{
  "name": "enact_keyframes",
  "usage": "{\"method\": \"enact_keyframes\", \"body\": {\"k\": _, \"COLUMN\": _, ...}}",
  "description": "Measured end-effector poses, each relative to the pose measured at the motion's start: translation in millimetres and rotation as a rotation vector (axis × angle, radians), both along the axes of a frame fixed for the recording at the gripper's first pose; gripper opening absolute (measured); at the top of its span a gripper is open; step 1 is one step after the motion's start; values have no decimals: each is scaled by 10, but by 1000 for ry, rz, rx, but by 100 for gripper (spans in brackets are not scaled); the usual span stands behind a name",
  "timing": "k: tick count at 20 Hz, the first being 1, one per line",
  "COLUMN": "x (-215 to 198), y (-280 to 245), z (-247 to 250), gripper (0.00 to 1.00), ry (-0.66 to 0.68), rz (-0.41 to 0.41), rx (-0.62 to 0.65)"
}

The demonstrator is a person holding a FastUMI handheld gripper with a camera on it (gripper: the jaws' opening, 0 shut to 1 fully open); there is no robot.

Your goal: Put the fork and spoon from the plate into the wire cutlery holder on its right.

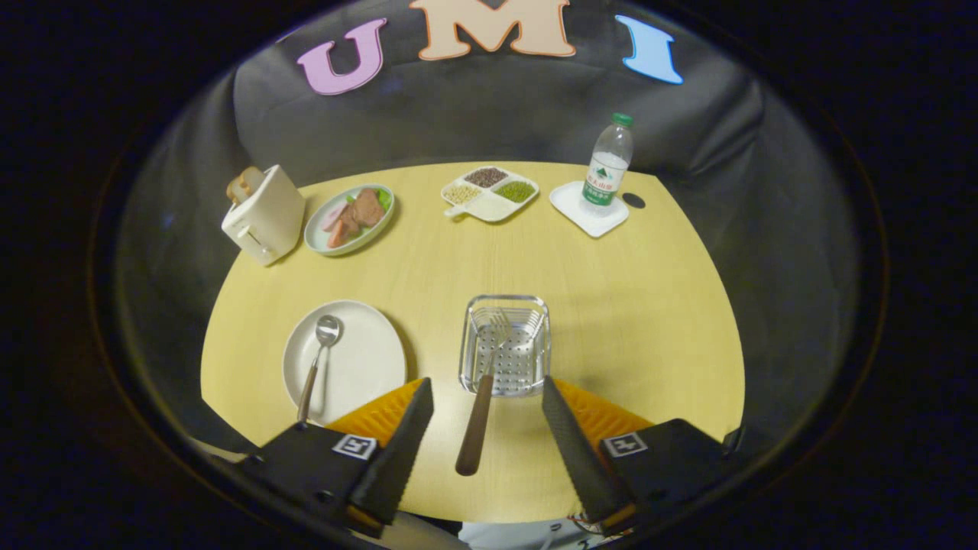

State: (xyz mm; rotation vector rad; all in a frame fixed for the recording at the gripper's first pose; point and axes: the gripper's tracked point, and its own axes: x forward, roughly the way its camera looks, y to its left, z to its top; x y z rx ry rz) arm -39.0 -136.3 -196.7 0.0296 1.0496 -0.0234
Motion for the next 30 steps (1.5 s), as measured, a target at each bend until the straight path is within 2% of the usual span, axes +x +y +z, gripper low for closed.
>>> {"method": "enact_keyframes", "body": {"k": 2, "x": 11, "y": 7, "z": 41, "gripper": 99, "ry": -15, "rz": -1, "rx": -6}}
{"method": "enact_keyframes", "body": {"k": 5, "x": 47, "y": 18, "z": 125, "gripper": 98, "ry": -46, "rz": -3, "rx": -12}}
{"method": "enact_keyframes", "body": {"k": 8, "x": 168, "y": 153, "z": 269, "gripper": 98, "ry": -136, "rz": 12, "rx": -2}}
{"method": "enact_keyframes", "body": {"k": 17, "x": 368, "y": 905, "z": 497, "gripper": 97, "ry": -374, "rz": 125, "rx": 16}}
{"method": "enact_keyframes", "body": {"k": 26, "x": 301, "y": 1544, "z": 89, "gripper": 97, "ry": -368, "rz": 227, "rx": -20}}
{"method": "enact_keyframes", "body": {"k": 30, "x": 206, "y": 1837, "z": -131, "gripper": 98, "ry": -331, "rz": 264, "rx": 2}}
